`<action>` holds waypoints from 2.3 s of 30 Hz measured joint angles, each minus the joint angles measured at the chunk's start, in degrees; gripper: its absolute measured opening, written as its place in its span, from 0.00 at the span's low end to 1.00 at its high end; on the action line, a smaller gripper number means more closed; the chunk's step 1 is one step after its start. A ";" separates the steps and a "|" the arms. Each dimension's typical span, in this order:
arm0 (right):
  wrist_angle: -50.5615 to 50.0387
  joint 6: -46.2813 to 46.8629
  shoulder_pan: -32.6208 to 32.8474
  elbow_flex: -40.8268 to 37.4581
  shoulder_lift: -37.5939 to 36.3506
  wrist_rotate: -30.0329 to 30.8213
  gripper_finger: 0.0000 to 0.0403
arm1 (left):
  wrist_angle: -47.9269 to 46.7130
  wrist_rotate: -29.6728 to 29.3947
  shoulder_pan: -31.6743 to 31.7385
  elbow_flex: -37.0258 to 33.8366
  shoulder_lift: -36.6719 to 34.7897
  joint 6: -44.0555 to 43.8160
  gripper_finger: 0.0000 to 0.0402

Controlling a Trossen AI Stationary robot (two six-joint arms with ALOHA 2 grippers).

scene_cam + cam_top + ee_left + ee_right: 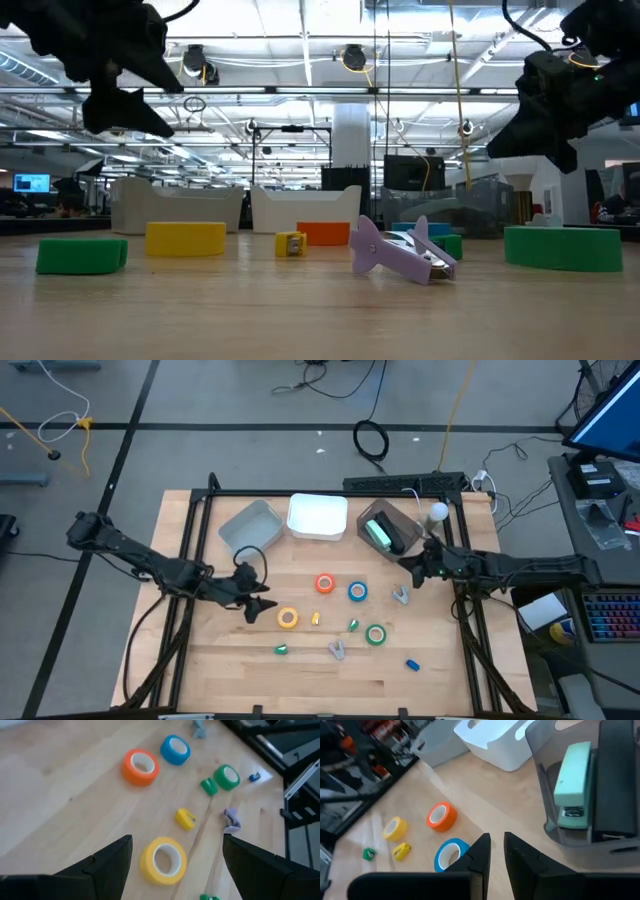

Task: Pick and place Stapler, Stapler remover, tape
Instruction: Put the small blue stapler into the black bin

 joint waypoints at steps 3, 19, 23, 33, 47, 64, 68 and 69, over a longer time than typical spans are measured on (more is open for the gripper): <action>7.88 0.15 0.07 -3.07 -0.21 -0.45 0.11 | 0.07 -0.03 -0.05 -0.61 -0.01 -0.21 0.77; 21.77 -10.61 0.07 -7.04 -3.53 -6.12 0.11 | 3.00 0.02 0.00 -0.59 0.00 0.23 0.77; 20.88 -11.02 0.07 -7.04 -6.75 -10.71 0.11 | 2.93 1.90 0.00 -0.59 0.00 0.25 0.77; 12.30 -10.83 0.07 -7.04 -14.72 -16.63 0.11 | 1.29 3.99 0.00 -0.59 0.04 0.19 0.77; 4.53 -10.47 0.05 -6.88 -22.73 -16.83 0.11 | 0.91 4.40 0.00 -0.59 0.04 0.21 0.77; 10.69 -7.24 0.05 -7.04 -22.79 -14.08 0.11 | -1.20 3.94 0.00 -0.55 0.04 0.40 0.77; 16.10 -4.51 0.05 -7.04 -22.45 -17.80 0.11 | -1.22 3.93 0.00 -0.55 0.04 -0.10 0.77; 18.33 -3.47 0.07 -7.04 -22.05 -20.43 0.11 | -1.22 3.92 0.00 -0.55 0.04 -0.28 0.77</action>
